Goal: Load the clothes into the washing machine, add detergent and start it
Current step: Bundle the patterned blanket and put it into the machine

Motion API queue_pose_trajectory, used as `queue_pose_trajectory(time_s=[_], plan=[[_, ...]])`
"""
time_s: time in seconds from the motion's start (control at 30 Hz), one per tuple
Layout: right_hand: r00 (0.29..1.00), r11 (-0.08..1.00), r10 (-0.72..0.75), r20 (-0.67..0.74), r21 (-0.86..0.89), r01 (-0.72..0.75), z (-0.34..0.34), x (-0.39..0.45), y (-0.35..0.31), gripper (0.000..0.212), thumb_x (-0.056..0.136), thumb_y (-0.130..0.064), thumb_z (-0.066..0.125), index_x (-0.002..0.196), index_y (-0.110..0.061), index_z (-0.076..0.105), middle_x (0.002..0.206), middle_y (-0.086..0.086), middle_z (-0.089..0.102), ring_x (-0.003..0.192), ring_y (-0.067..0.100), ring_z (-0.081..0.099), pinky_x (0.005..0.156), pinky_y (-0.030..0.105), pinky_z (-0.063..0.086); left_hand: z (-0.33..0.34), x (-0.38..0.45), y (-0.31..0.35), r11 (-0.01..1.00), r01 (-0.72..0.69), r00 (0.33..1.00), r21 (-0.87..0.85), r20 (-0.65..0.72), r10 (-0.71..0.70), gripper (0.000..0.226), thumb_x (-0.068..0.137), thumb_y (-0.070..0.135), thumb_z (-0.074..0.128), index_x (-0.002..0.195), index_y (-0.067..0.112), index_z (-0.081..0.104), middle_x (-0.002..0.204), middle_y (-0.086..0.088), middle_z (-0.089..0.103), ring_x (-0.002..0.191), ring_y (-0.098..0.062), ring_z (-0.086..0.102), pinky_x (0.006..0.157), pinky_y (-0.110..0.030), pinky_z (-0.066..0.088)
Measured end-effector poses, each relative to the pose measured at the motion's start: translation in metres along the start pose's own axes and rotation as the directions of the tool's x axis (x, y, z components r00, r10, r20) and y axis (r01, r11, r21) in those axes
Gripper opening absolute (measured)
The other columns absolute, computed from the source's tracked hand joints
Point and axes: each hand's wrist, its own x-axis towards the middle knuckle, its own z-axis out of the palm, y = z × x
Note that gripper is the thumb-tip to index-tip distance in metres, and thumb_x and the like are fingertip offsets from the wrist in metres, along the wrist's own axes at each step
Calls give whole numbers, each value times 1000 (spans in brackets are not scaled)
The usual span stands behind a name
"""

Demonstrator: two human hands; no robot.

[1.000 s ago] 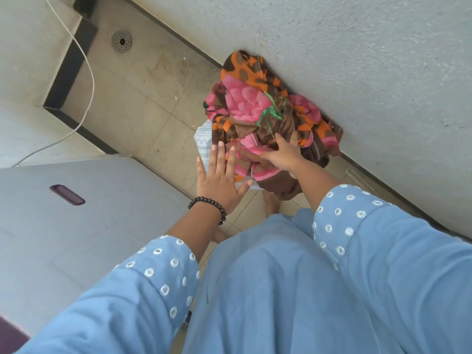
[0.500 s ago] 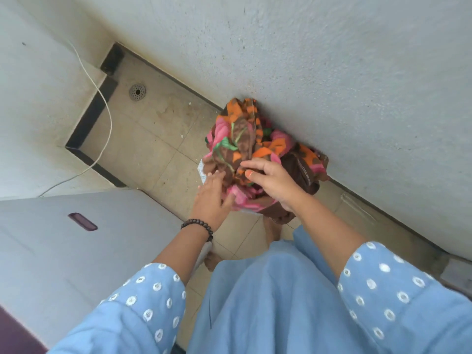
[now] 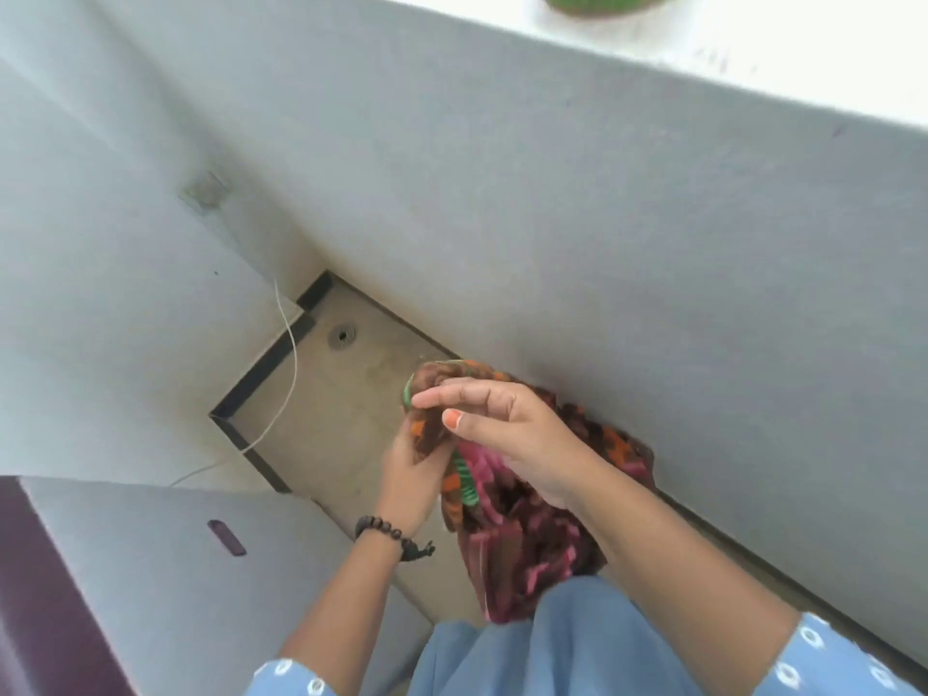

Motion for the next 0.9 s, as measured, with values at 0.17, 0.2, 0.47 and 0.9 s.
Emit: queue_pose_trajectory(time_s=[0.17,0.2,0.47,0.9], plan=[[995,976,-85,-48,-206,73,6,0,-20,50,80,-19,65,125,-35,51,129,3,58,119,8,56,106,30,44,-37,-9,68,995,-98,995,-17,-27,98,32,91,-4,59,103,24,68,95,8,75,92,-9,70,84,-24,57],[993,939,-100,-65,-336,72,6,-1,-21,62,74,-30,70,129,-41,44,133,1,53,124,8,52,109,33,41,-46,-11,81,986,-157,988,54,7,156,32,89,-2,63,101,27,69,94,10,76,92,-7,70,85,-25,56],[963,844,-265,-47,-494,209,28,-2,-58,41,75,-26,59,116,-27,62,109,-12,66,98,0,60,85,25,47,-77,-40,146,636,-482,865,603,208,457,26,65,16,61,90,25,65,78,13,63,70,2,55,63,-24,43],[898,903,-426,-111,16,430,56,-36,-173,25,92,-3,45,80,-9,66,76,16,65,75,31,60,74,39,49,-88,-37,21,925,96,965,367,-260,4,13,92,17,64,80,23,60,76,4,65,75,-19,63,60,-21,46]])
